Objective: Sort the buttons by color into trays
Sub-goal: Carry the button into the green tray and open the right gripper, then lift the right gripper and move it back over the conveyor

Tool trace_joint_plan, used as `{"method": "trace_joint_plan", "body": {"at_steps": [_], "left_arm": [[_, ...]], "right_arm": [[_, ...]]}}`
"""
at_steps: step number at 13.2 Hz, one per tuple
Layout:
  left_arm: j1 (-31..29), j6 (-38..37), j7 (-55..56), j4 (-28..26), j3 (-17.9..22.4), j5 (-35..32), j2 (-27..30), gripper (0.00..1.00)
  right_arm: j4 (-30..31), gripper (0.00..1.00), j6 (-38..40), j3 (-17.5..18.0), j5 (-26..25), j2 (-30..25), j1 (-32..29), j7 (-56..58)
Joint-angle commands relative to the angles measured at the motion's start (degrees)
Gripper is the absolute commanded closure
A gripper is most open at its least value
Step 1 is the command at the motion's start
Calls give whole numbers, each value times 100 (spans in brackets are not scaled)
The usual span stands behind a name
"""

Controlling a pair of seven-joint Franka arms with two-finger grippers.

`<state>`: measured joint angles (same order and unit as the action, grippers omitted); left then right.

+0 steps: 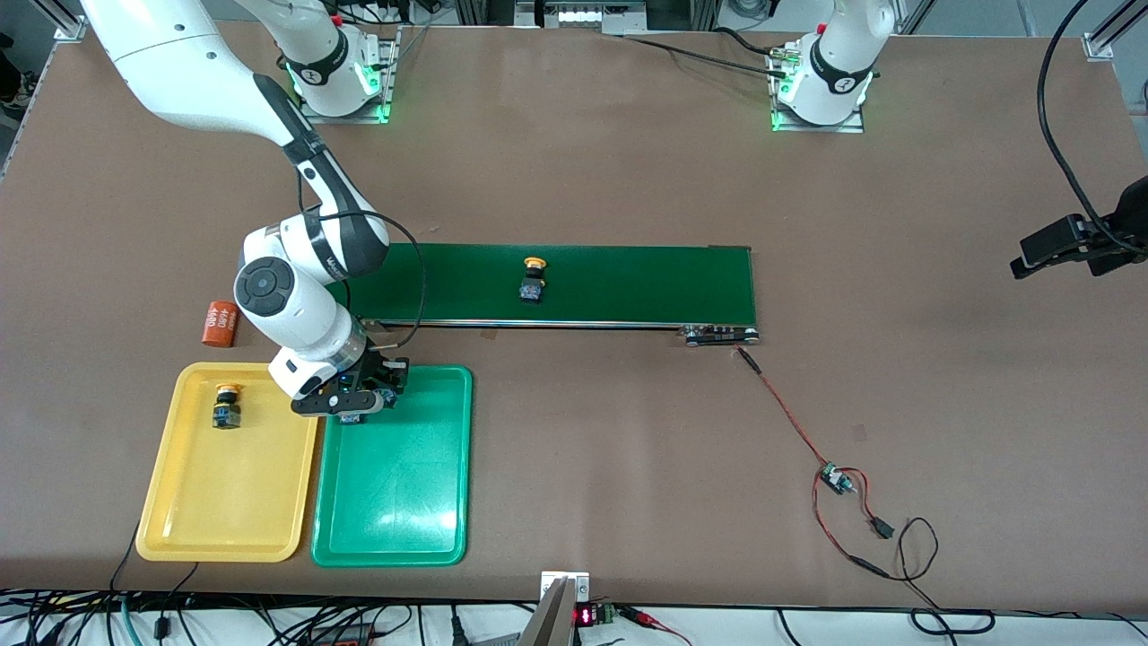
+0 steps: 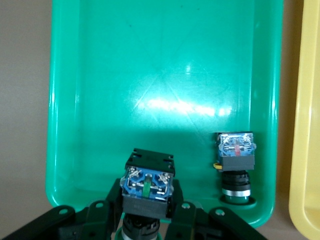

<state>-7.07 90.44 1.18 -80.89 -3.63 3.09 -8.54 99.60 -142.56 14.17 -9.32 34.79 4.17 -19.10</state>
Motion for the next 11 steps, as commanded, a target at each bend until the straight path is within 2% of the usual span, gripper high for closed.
{"method": "trace_joint_plan", "body": {"at_steps": [1, 2, 3, 6, 9, 11], "left_arm": [[-14, 26, 13, 21, -24, -98, 19, 0], [-14, 26, 13, 21, -24, -98, 10, 0], [-14, 26, 13, 12, -24, -98, 10, 0], [-14, 26, 13, 12, -24, -98, 10, 0], [-14, 26, 13, 12, -24, -98, 10, 0], [-14, 26, 13, 12, -24, -98, 10, 0]], "right_arm": [[-116, 47, -18, 7, -52, 54, 5, 64], [-116, 42, -26, 7, -43, 54, 13, 64], [-108, 42, -27, -2, -35, 45, 22, 46], [-90, 27, -18, 7, -35, 19, 31, 29], [-20, 8, 113, 7, 35, -165, 75, -67], [138, 2, 455, 7, 36, -384, 92, -602]]}}
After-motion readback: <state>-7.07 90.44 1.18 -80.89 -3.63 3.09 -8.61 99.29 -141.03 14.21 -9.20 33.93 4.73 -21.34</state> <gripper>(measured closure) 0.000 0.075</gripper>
